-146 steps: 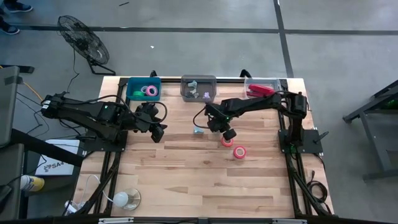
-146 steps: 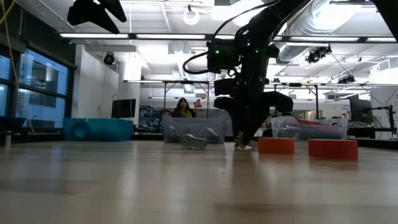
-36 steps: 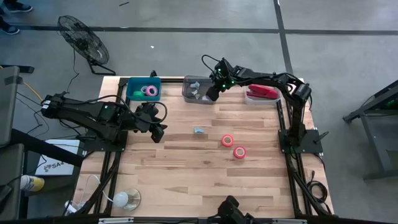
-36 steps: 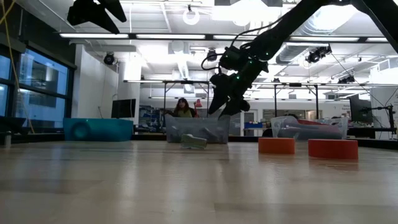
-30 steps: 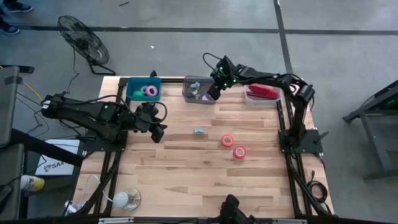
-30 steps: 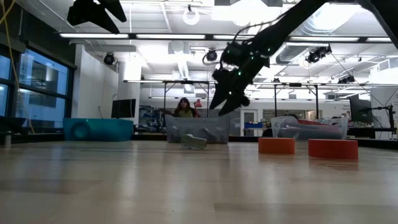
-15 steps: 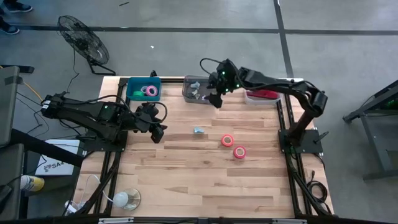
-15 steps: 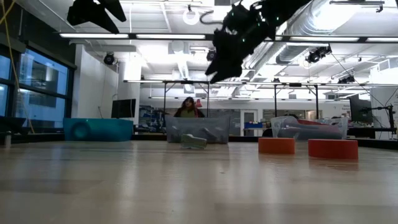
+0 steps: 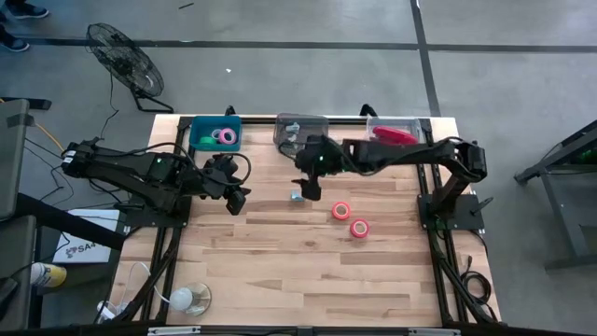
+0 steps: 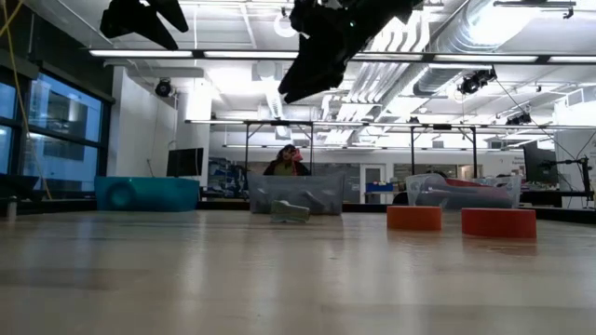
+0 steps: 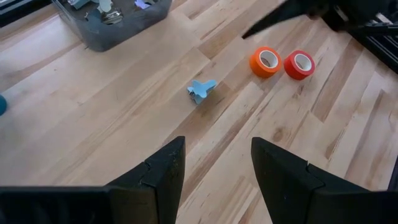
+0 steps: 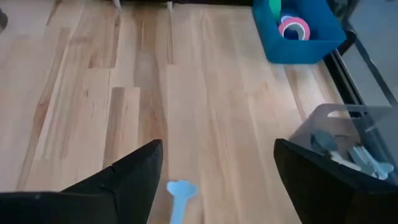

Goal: Pick and place Stapler, Stapler remover, tape
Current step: Put the blue staple remover into the black bin

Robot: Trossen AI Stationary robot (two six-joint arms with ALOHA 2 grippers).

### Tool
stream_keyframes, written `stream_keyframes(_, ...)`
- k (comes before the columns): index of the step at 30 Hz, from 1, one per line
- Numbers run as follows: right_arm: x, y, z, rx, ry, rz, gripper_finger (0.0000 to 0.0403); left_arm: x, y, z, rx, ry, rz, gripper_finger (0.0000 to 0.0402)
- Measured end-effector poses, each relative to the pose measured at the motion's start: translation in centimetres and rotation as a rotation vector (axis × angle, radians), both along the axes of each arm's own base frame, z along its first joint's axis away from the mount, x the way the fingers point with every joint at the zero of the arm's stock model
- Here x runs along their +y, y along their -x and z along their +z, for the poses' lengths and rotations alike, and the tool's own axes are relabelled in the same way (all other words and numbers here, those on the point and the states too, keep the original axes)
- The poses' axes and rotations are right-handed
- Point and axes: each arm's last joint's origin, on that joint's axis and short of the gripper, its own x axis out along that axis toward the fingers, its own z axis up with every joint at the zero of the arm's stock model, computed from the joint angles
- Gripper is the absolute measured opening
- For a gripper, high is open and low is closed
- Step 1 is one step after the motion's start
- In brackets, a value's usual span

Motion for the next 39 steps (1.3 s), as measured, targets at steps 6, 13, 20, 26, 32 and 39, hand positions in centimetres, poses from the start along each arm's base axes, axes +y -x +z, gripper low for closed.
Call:
stream_keyframes(6, 2.6, -0.3, -0.4, 0.017, -0.032, -0.013, 0.0298, 0.0, 0.0, 0.0, 0.0, 0.0, 0.0, 0.0182)
stream_keyframes(13, 4.1, -1.3, -3.1, 0.112, -0.03, -0.009, 0.0298, 0.0, 0.0, 0.0, 0.0, 0.0, 0.0, 0.0182)
stream_keyframes(20, 4.4, -2.3, -7.2, 0.241, -0.047, -0.024, 0.0298, 0.0, 0.0, 0.0, 0.001, 0.004, -0.004, 0.0182)
stream_keyframes(26, 4.3, -2.9, -9.7, 0.308, -0.043, -0.031, 0.0298, 0.0, 0.0, 0.0, 0.001, 0.004, -0.004, 0.0182)
stream_keyframes(32, 4.0, -3.2, -12.0, 0.368, -0.002, -0.083, 0.0298, 0.0, 0.0, 0.0, 0.001, 0.004, -0.004, 0.0182)
stream_keyframes(39, 3.7, -3.8, -13.4, 0.358, 0.017, -0.102, 0.0298, 0.0, 0.0, 0.0, 0.001, 0.004, -0.005, 0.0182)
